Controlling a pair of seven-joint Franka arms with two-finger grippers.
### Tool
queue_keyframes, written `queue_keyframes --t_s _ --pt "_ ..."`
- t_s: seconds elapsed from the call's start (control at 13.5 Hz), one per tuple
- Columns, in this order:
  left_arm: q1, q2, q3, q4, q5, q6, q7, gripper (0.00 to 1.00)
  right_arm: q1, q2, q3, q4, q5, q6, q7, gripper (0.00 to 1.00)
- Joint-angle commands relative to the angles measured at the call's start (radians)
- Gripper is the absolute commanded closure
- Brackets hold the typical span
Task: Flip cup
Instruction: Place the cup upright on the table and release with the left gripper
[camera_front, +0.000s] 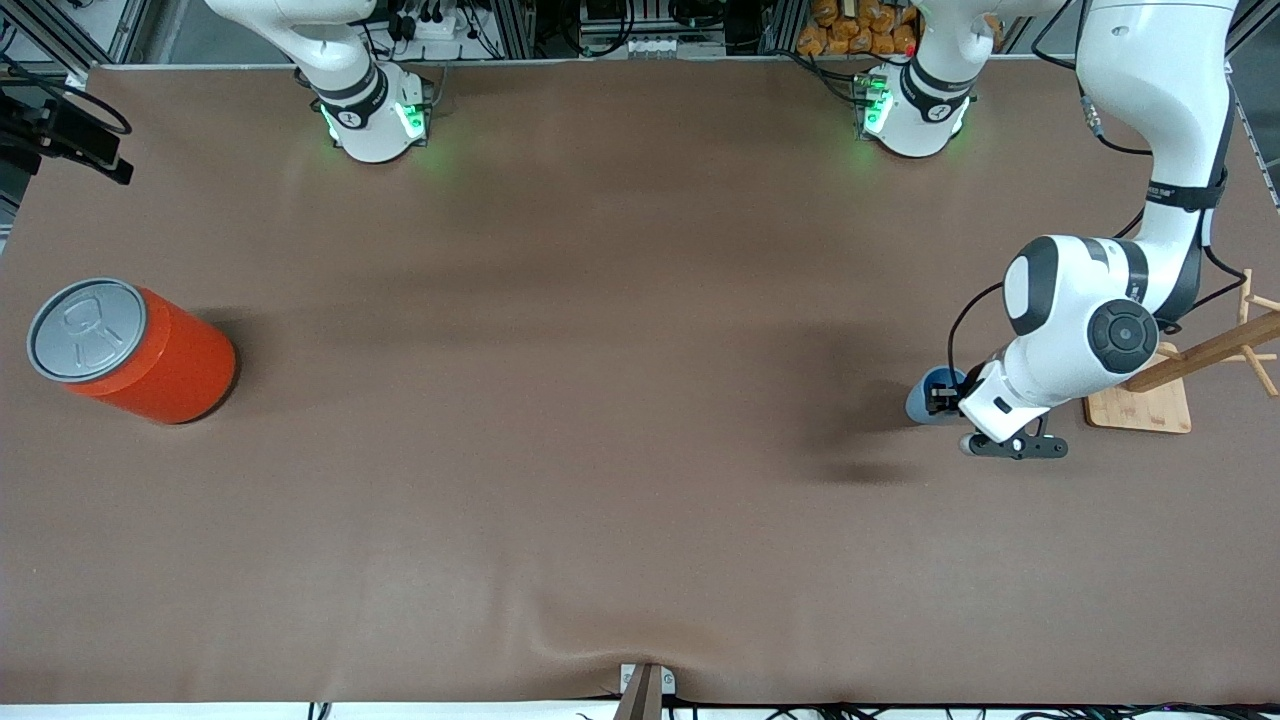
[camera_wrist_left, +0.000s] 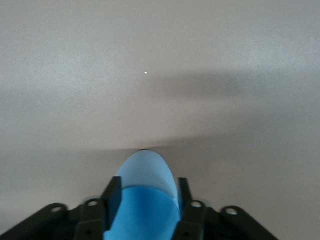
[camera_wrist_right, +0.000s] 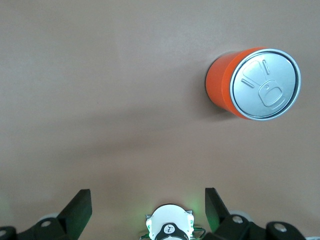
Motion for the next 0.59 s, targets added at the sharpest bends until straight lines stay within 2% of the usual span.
queue_keyframes --t_s 0.0,0.22,0.52 --pt "-0.007 -0.02 -0.002 0.023 0.017 -0.015 -0.046 0.0 -0.016 0.009 0.008 -0.002 -0.009 -0.001 0.016 0.0" --pt "-0.016 -0.017 -0.005 0.142 0.014 -0.168 -0.047 0.0 -0.031 0.02 0.008 -0.004 -0.006 0.001 0.016 0.0" --pt "-0.015 -0.017 -0.001 0.19 0.018 -0.223 -0.046 0.0 -0.045 0.049 0.008 -0.007 0.002 0.039 0.016 0.0"
